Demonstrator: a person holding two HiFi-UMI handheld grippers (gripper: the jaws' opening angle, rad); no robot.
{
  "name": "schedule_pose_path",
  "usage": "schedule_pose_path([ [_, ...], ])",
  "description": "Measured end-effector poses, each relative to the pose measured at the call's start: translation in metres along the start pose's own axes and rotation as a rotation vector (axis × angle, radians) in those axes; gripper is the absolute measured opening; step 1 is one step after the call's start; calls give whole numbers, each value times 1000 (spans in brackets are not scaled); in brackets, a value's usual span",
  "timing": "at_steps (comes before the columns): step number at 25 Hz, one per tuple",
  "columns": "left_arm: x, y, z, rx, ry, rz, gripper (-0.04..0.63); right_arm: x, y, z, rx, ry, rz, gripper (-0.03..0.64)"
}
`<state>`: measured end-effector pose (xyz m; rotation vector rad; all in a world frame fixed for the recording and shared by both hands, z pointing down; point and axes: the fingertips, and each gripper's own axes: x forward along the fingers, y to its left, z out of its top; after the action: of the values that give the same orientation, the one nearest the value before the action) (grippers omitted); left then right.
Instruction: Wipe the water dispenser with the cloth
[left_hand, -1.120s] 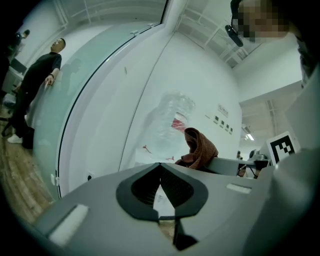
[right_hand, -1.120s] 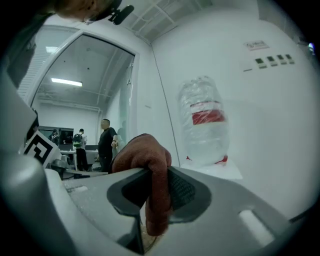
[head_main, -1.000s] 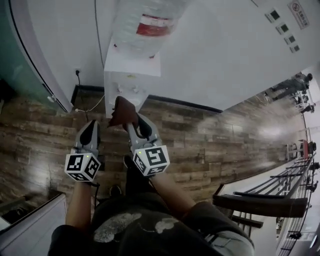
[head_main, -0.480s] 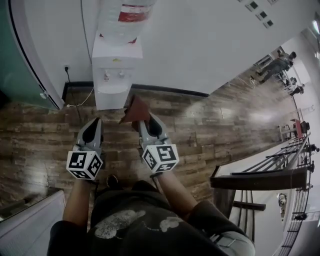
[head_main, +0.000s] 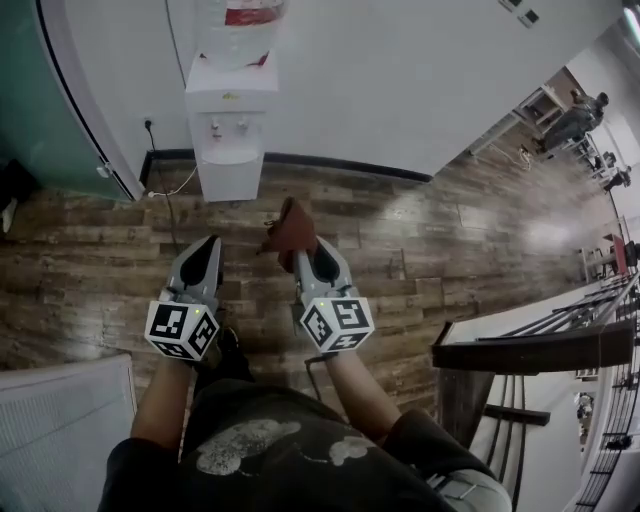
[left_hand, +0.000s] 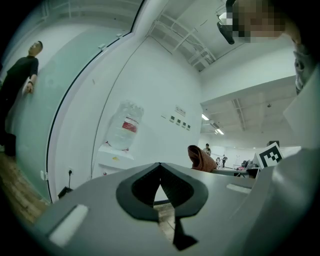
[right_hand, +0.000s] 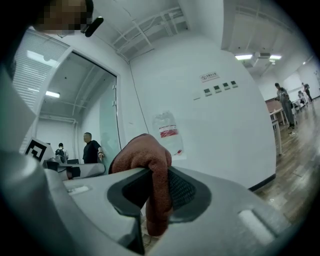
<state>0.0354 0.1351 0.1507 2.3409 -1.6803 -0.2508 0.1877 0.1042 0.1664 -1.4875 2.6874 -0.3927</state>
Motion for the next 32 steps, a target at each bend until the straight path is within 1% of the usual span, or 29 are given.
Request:
schedule_pose_path([
  [4, -29, -44, -19, -5, 3, 10, 20, -57, -16, -11, 4, 6, 1, 66],
  [8, -62, -86, -33, -23, -16, 13, 20, -111, -25, -15, -12, -2, -9, 66],
  [13, -99, -130, -54, 0, -9, 23, 20, -168, -25, -21, -34, 8, 24, 66],
  [17, -126, -154, -62, -8, -14, 45, 18, -202, -25, -26, -51, 27, 50, 64],
  [21, -147, -171, -75, 7, -1, 64, 20, -226, -26, -34, -55, 34, 76, 63],
  [24, -156, -174, -81, 8, 5, 85, 20, -234, -24, -39, -38, 35, 90, 63],
  [32, -181, -176, -76, 8, -6, 99, 20, -244, 7, -47, -50, 52, 154, 61],
])
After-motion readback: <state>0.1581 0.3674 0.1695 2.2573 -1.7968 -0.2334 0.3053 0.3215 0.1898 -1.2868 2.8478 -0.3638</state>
